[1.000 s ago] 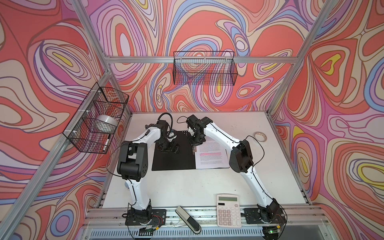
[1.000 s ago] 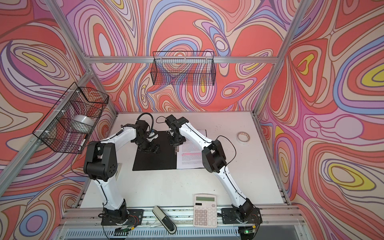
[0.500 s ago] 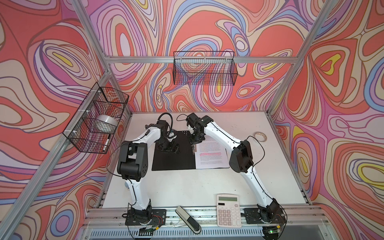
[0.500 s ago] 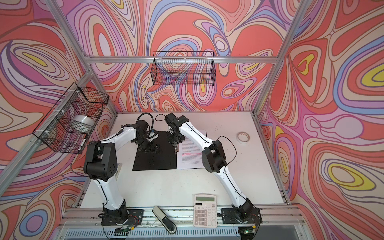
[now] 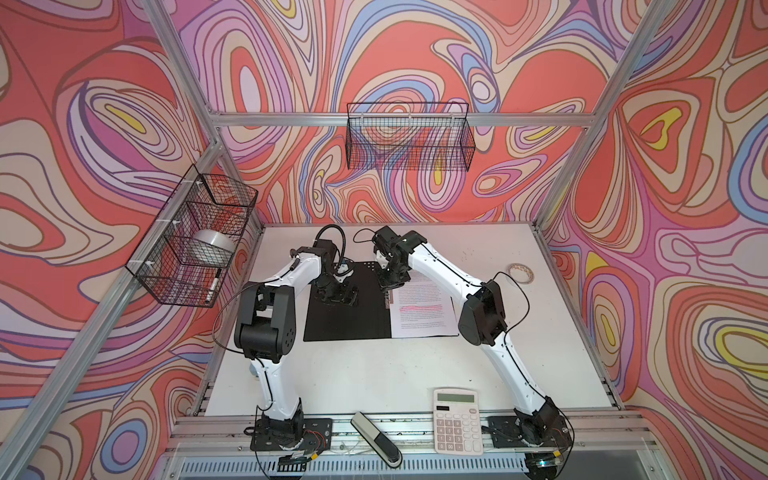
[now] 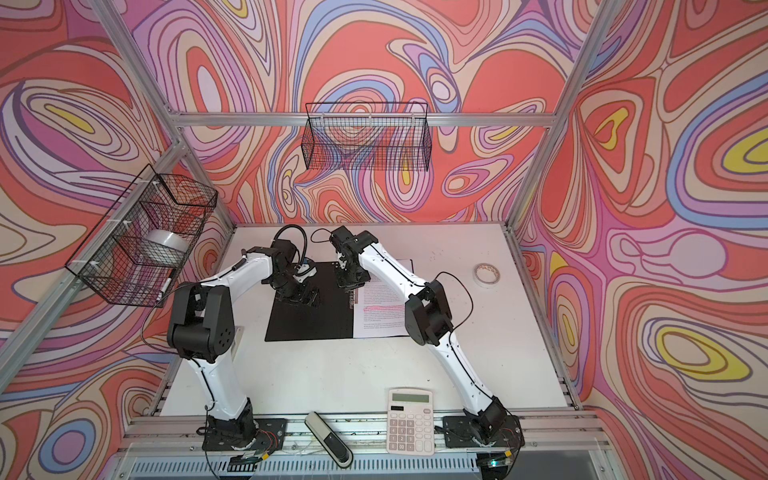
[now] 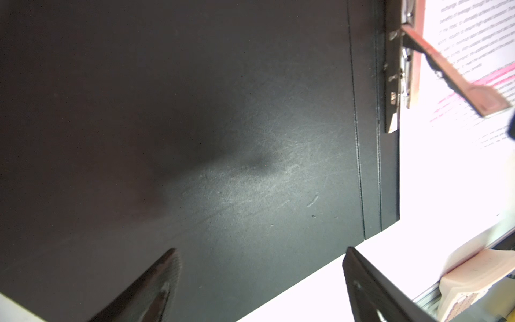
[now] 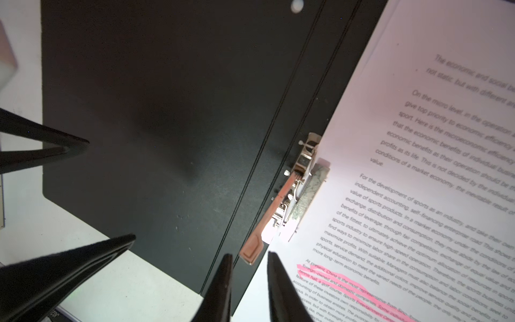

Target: Put the files into the folder

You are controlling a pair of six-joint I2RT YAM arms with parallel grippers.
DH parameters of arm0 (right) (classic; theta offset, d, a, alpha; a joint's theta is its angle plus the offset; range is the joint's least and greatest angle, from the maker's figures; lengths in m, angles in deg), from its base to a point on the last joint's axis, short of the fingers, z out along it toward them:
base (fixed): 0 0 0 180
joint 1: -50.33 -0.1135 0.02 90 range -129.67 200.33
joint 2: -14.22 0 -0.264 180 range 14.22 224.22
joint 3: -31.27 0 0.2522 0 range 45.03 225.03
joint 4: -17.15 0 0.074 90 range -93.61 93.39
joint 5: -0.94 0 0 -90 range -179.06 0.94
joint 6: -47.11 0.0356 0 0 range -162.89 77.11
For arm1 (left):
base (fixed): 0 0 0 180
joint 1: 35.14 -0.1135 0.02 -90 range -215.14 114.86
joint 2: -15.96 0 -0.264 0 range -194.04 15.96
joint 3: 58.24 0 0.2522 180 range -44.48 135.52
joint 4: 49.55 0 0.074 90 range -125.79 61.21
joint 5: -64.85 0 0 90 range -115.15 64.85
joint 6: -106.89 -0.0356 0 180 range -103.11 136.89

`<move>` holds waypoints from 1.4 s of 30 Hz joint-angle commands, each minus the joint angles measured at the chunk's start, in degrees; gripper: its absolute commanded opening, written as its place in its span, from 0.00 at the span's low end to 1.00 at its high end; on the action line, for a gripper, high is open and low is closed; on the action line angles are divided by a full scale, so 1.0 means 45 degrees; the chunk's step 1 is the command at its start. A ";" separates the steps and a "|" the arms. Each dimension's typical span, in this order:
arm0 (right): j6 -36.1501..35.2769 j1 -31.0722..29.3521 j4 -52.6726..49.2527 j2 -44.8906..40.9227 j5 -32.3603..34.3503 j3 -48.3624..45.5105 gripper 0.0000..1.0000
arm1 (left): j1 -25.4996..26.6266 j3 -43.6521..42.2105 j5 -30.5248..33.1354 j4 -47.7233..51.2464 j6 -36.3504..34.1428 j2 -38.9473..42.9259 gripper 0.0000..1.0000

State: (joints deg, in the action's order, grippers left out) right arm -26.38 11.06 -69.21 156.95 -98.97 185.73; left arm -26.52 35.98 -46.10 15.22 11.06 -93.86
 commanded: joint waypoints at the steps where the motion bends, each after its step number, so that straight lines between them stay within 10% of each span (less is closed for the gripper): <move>1: -0.0156 -0.0063 -0.0273 0.0239 0.0312 0.0061 0.23 | -0.0061 0.0224 -0.0032 0.0365 -0.0275 -0.0185 0.92; 42: -0.0603 -0.0049 -0.1290 0.1024 0.1472 0.0197 0.23 | -0.0061 -0.0108 0.0303 0.0072 -0.0377 -0.0576 0.91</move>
State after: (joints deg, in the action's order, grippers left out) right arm -28.46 10.43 -73.39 158.88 -96.37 186.48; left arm -26.52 35.98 -45.42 15.15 10.87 -95.28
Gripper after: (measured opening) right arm 0.229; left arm 0.915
